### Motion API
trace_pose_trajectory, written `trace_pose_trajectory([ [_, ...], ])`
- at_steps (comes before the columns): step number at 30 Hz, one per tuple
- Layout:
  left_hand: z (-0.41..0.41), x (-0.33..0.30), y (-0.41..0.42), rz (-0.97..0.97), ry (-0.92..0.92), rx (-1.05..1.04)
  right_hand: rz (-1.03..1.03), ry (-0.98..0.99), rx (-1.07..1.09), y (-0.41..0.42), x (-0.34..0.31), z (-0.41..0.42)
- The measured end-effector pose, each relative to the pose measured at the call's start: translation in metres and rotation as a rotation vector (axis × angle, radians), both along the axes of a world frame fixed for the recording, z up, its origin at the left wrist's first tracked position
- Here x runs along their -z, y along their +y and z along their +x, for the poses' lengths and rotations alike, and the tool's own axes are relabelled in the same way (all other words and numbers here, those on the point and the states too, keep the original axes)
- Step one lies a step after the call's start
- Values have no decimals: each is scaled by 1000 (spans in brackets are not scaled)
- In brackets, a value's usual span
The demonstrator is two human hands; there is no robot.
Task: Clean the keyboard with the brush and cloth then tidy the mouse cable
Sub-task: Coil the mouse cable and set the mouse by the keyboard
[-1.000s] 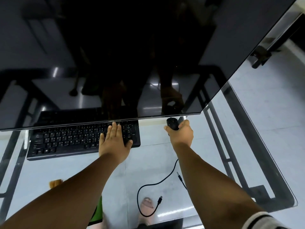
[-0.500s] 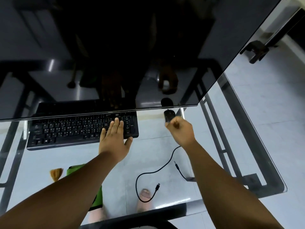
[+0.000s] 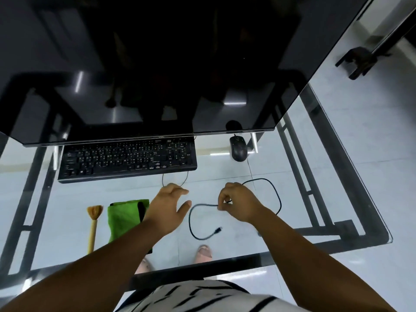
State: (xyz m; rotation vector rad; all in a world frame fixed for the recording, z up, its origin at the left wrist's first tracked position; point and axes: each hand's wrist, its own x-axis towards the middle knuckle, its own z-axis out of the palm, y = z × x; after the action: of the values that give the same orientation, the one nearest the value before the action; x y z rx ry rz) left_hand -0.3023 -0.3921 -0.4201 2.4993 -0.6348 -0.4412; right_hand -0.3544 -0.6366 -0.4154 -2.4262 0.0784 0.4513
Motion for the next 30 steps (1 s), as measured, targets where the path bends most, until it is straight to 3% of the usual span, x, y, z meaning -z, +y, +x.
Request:
trace_pose_trajectory([
  [3,-4,-6,-9,-102,236,-86,105,-130,139,6,-8,9],
  [7,3,-17,-15,-426,697,-436,197,-252,332,8,-18,23],
  [14,24,-49,3,-821,958,-584,175,-290,563,-2,-21,37],
  [20,35,-86,9,-973,1355,-440,131,-217,543,9,-25,55],
  [22,38,-95,10,-1130,1443,-391,119,-155,475,11,-24,59],
  [25,46,-104,12,-1429,1379,-599,91,-51,298,13,-24,63],
  [30,66,-98,19,-1633,1063,-1117,237,129,153,20,-46,57],
])
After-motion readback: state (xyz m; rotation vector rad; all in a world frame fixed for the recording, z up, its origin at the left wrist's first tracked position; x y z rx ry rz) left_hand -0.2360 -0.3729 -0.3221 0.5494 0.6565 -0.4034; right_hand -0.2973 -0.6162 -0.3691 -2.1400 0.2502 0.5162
